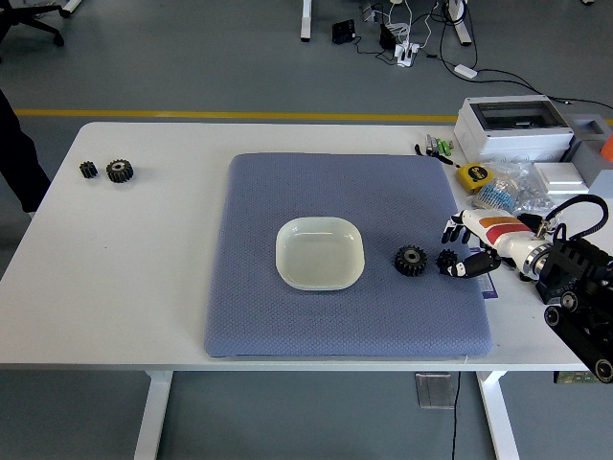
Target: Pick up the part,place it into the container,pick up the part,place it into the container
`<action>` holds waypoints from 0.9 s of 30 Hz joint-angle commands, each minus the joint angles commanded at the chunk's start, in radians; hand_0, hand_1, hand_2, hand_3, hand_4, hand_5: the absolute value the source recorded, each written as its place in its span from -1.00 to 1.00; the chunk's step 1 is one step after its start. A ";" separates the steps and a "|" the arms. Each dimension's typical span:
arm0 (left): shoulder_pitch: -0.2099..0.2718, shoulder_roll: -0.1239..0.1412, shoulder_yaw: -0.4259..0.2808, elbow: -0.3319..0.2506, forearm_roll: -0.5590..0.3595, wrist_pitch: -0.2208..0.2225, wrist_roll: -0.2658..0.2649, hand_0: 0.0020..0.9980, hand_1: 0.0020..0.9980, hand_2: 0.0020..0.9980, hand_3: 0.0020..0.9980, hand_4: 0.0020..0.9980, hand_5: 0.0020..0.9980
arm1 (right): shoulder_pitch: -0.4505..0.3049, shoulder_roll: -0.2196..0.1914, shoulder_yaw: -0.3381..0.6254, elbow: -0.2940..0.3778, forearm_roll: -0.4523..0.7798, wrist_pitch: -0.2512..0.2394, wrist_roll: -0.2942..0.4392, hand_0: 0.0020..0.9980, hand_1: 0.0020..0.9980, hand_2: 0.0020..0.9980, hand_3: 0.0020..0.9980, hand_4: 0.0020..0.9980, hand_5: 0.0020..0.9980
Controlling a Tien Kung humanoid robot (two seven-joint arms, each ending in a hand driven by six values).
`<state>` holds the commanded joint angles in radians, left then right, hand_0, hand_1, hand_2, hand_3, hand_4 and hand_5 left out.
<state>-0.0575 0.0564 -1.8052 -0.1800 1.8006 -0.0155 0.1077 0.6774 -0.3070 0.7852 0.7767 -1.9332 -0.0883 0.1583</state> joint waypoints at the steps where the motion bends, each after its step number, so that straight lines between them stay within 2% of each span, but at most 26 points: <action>1: -0.001 0.000 0.000 0.000 0.000 0.000 0.000 0.42 0.35 0.34 0.14 0.20 0.14 | 0.001 0.002 -0.003 -0.006 0.003 0.000 0.001 -0.40 -0.06 0.07 0.04 0.73 -0.32; 8: -0.003 -0.001 0.003 0.000 -0.004 0.000 0.000 0.42 0.35 0.34 0.13 0.20 0.14 | 0.009 0.032 -0.017 -0.064 0.017 -0.004 0.003 -0.38 -0.07 0.07 0.03 0.69 -0.25; 15: -0.003 -0.002 0.003 0.000 -0.005 0.000 0.001 0.42 0.34 0.35 0.13 0.20 0.14 | 0.013 0.037 -0.020 -0.088 0.025 0.007 0.011 -0.37 -0.07 0.07 0.03 0.64 -0.25; 16: -0.002 -0.002 0.003 0.000 -0.005 0.000 0.001 0.42 0.35 0.34 0.13 0.21 0.14 | 0.013 0.037 -0.019 -0.091 0.025 0.010 0.013 -0.32 -0.08 0.05 0.03 0.45 -0.27; 21: -0.004 -0.001 0.003 0.000 -0.005 0.001 0.001 0.42 0.35 0.34 0.13 0.21 0.14 | 0.013 0.039 -0.016 -0.099 0.016 0.018 0.016 -0.32 -0.08 0.05 0.03 0.45 -0.27; 22: -0.004 -0.001 0.002 0.000 -0.005 0.001 0.001 0.43 0.35 0.34 0.13 0.20 0.14 | 0.012 0.039 -0.015 -0.099 0.015 0.017 0.016 -0.47 -0.19 -0.03 0.02 0.33 -0.21; 27: -0.004 -0.002 0.001 0.000 -0.004 0.001 0.002 0.43 0.35 0.34 0.13 0.20 0.14 | 0.011 0.036 -0.019 -0.096 0.011 0.015 0.009 -0.47 -0.19 -0.03 0.02 0.33 -0.21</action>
<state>-0.0618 0.0544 -1.8042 -0.1800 1.7968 -0.0149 0.1092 0.6880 -0.2706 0.7658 0.6802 -1.9222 -0.0729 0.1677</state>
